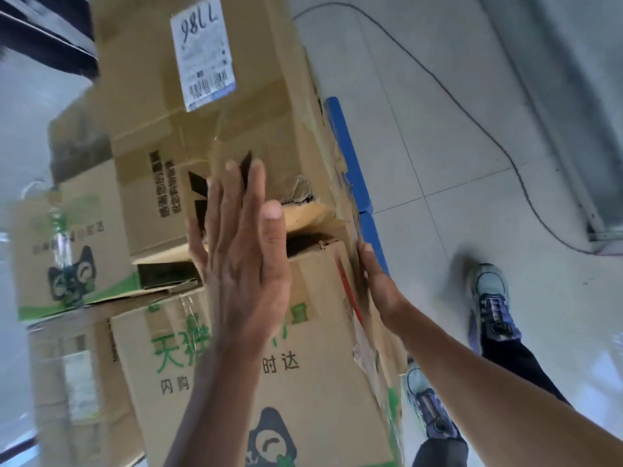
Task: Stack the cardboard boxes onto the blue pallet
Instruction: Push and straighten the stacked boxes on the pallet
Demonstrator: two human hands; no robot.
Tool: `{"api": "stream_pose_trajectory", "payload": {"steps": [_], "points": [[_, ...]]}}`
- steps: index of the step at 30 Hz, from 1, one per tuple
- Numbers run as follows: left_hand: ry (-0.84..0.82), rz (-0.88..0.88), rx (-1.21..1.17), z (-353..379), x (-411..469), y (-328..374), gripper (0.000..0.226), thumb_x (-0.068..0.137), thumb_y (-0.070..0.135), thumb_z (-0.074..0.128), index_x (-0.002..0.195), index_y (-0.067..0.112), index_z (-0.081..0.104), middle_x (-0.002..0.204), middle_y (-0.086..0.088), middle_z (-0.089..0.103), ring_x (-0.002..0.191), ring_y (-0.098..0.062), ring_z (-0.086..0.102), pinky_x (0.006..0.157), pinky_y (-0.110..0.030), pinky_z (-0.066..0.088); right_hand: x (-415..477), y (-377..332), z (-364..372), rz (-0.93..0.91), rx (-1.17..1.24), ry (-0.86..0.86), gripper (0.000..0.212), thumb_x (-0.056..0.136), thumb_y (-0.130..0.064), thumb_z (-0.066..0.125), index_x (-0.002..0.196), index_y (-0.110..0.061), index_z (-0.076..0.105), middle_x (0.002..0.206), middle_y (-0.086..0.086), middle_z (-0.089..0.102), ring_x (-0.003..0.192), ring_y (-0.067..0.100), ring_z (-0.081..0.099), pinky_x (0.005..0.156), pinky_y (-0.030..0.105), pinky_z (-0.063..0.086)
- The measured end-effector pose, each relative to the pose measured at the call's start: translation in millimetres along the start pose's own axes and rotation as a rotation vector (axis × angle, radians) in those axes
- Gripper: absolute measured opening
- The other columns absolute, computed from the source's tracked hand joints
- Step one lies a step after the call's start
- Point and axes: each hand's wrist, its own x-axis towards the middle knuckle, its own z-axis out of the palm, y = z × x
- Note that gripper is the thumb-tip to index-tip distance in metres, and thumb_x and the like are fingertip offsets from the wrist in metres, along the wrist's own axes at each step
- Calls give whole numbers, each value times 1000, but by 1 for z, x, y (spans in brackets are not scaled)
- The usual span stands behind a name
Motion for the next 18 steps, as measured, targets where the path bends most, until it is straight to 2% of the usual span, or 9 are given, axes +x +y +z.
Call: {"api": "stream_pose_trajectory", "payload": {"steps": [1, 3, 4, 5, 6, 8, 11, 16, 18], "points": [[-24, -11, 6, 2, -1, 0, 63, 102, 65, 0, 160, 45, 15, 173, 14, 9, 158, -2, 0, 127, -56, 2, -1, -1, 1, -21, -1, -21, 95, 85, -88, 31, 162, -32, 30, 162, -3, 38, 143, 7, 41, 121, 32, 32], [-25, -26, 26, 5, -1, 1, 63, 102, 65, 0, 159, 44, 18, 172, 14, 13, 158, -1, 4, 126, -56, 6, -2, -6, -1, -73, -22, -59, 74, 95, -74, 28, 156, -33, 36, 154, -2, 46, 120, -10, 55, 97, 10, 43], [-13, -35, 27, 6, 0, 1, 62, 104, 63, 3, 159, 42, 21, 172, 14, 15, 158, -1, 6, 125, -57, 7, -2, -11, -3, -96, -14, -65, 71, 97, -71, 29, 155, -31, 38, 152, -2, 49, 117, -12, 56, 94, 8, 44], [-2, -48, 20, 6, 2, 1, 60, 105, 61, 6, 160, 41, 22, 172, 13, 16, 158, -2, 7, 125, -57, 9, -1, -17, -4, -121, 4, -57, 71, 97, -70, 30, 156, -31, 39, 154, -1, 49, 126, -6, 55, 102, 15, 46], [4, -65, 13, 6, 5, 2, 61, 105, 60, 6, 161, 40, 22, 172, 14, 15, 158, -3, 6, 125, -57, 10, 2, -26, -4, -154, 23, -46, 71, 98, -70, 30, 158, -32, 38, 158, 0, 47, 140, 4, 48, 115, 29, 42], [-3, -101, 8, 8, 15, 4, 63, 104, 63, 3, 162, 43, 15, 173, 16, 7, 158, -2, -1, 127, -53, 6, 7, -51, 2, -203, 65, -60, 70, 101, -75, 27, 161, -40, 30, 165, -5, 37, 154, 15, 31, 127, 48, 24], [-12, -144, 21, 11, 29, 7, 64, 102, 65, 1, 162, 44, 8, 172, 20, -2, 157, 0, -8, 128, -49, 1, 9, -81, 16, -227, 93, -89, 90, 86, -89, 35, 163, -44, 22, 166, -13, 33, 154, 10, 28, 128, 47, 21], [9, -195, 60, 14, 32, 12, 59, 105, 53, 11, 161, 35, 19, 172, 11, 9, 159, -6, 2, 127, -52, 9, 6, -84, 23, -285, -3, -134, 90, 84, -91, 31, 162, -47, 16, 170, -22, 16, 156, 1, 12, 130, 48, 10], [8, -208, 45, 14, 33, 14, 58, 106, 51, 15, 161, 33, 23, 172, 9, 13, 159, -9, 5, 126, -54, 11, 5, -87, 21, -251, 14, -156, 77, 85, -87, 33, 155, -56, 21, 170, -18, 18, 157, 3, 13, 130, 49, 11]]}}
